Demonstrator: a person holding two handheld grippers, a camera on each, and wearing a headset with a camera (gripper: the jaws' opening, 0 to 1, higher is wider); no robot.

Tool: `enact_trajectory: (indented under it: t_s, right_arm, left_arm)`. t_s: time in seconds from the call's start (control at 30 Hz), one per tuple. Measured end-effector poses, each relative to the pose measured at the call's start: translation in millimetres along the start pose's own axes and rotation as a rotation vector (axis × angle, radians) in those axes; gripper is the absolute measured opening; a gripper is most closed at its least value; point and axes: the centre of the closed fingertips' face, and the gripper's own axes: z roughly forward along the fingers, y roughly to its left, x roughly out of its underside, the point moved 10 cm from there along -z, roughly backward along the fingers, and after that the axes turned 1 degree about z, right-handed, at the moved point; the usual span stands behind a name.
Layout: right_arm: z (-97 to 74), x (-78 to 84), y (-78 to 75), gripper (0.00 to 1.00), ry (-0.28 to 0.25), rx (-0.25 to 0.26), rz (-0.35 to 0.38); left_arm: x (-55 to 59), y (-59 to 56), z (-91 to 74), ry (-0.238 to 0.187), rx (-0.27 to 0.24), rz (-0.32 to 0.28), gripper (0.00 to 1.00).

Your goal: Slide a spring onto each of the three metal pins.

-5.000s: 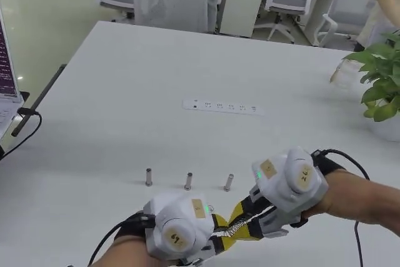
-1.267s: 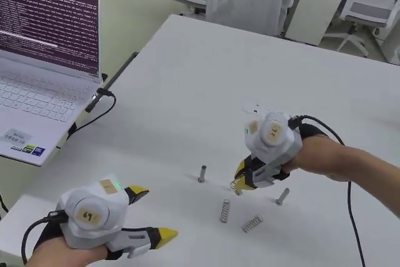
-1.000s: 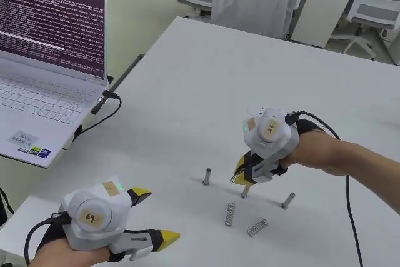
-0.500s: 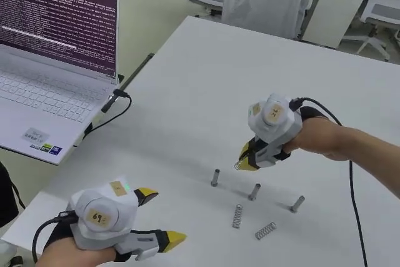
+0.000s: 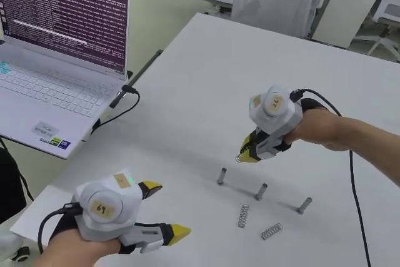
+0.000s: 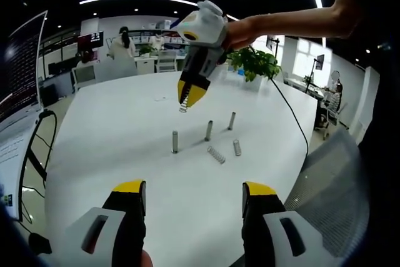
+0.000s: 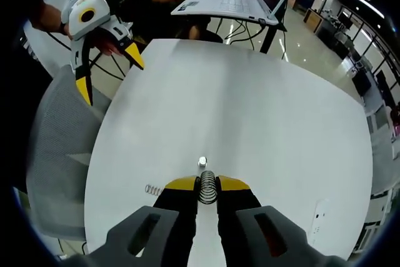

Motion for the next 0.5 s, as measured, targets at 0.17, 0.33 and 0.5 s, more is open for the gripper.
enact_trajectory:
  t_s: [0.17,0.33,0.5]
  right_arm:
    - [9.1,-3.2,-0.1,0.09,0.012,-0.012,-0.014]
    - [17.0,-5.6,-0.6,0.09,0.022,-0.024,-0.027]
    - [23.9,-6.9,-1.2,0.09,0.037,-0.032,-0.043]
  left_arm:
    - [0.6,-0.3,-1.2,-0.006,-0.004,-0.011,0.58]
    - [2.3,-1.6,-0.6,-0.006,-0.003,-0.021,0.57]
    - [3.4,-1.1,-0.6,-0.003,-0.003,-0.027,0.57]
